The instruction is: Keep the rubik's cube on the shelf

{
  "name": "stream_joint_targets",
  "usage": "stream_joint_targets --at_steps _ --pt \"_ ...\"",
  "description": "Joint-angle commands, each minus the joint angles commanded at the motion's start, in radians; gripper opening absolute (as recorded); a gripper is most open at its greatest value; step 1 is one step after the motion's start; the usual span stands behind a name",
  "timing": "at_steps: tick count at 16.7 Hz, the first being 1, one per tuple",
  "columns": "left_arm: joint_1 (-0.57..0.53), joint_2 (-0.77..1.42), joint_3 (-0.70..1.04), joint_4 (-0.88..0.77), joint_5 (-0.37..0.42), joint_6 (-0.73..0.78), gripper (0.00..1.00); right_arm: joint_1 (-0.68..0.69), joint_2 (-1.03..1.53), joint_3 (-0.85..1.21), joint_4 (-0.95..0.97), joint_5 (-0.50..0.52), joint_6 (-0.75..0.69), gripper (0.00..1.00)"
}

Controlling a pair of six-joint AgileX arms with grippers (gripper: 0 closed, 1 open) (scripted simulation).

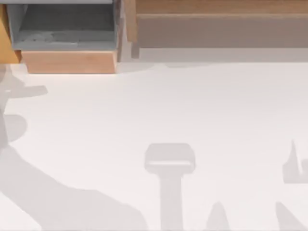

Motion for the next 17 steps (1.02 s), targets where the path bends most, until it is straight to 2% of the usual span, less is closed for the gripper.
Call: stream_joint_targets --at_steps 3,10,17 --pt "0.012 -0.021 -0.04 0.021 0.009 0.002 0.0 0.0 0.0 0.0 0.0 0.0 0.0 1.0" --pt "0.068 -0.122 -0.268 0.141 0.066 0.002 0.0 0.0 0.0 0.0 0.0 0.0 0.0 1.0" --pt "0.092 -0.145 -0.314 0.174 0.088 0.004 0.0 0.0 0.0 0.0 0.0 0.0 0.0 1.0"
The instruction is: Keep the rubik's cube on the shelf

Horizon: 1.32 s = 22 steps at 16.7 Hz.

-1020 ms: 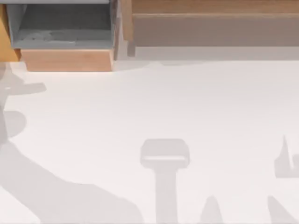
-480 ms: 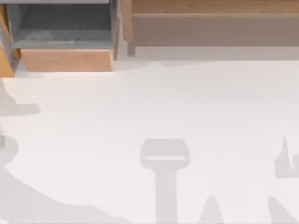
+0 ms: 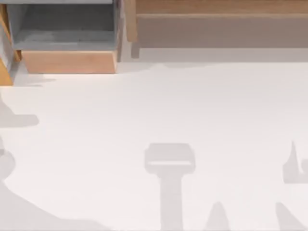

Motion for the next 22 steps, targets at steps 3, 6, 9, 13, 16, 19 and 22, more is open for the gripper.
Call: stream_joint_targets --at_steps 3,6,9,13,16,19,22 --pt "0.028 -0.032 -0.105 0.041 0.03 0.001 0.0 0.0 0.0 0.0 0.0 0.0 0.0 1.0" --pt "0.06 -0.073 -0.193 0.095 0.064 0.004 0.0 0.0 0.0 0.0 0.0 0.0 0.0 1.0" --pt "0.07 -0.081 -0.203 0.104 0.071 0.004 0.0 0.0 0.0 0.0 0.0 0.0 0.0 1.0" --pt "0.097 -0.099 -0.239 0.135 0.102 0.008 0.0 0.0 0.0 0.0 0.0 0.0 0.0 1.0" --pt "0.14 -0.127 -0.347 0.177 0.145 0.01 0.0 0.0 0.0 0.0 0.0 0.0 0.0 1.0" --pt "0.189 -0.161 -0.412 0.226 0.194 0.013 0.0 0.0 0.0 0.0 0.0 0.0 0.0 1.0" --pt "0.191 -0.162 -0.413 0.227 0.195 0.013 0.0 0.0 0.0 0.0 0.0 0.0 0.0 1.0"
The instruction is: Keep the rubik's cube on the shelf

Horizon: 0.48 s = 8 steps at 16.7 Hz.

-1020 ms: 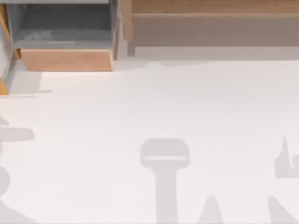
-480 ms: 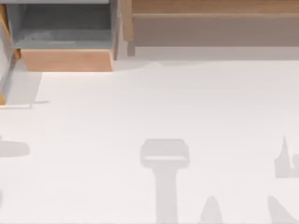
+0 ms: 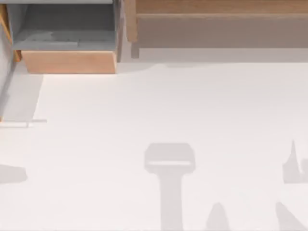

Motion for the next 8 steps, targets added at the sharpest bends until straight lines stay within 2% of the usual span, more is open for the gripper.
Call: stream_joint_targets --at_steps 1,8 --pt "0.0 0.0 0.0 0.0 0.0 0.0 0.0 0.0 0.0 0.0 0.0 0.0 0.0 1.0" --pt "0.0 0.0 0.0 0.0 0.0 0.0 0.53 0.0 0.0 0.0 0.0 0.0 0.0 1.0"
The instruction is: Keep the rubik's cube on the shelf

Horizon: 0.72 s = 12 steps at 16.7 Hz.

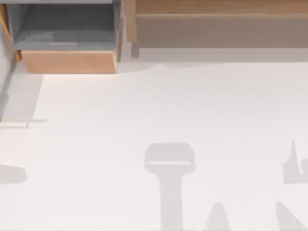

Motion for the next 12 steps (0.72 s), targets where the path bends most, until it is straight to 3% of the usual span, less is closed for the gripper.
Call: stream_joint_targets --at_steps 6,12 --pt "0.0 0.0 0.0 0.0 0.0 0.0 0.98 0.0 0.0 0.0 0.0 0.0 0.0 1.0" --pt "0.0 0.0 0.0 0.0 0.0 0.0 1.0 0.0 0.0 0.0 0.0 0.0 0.0 1.0"
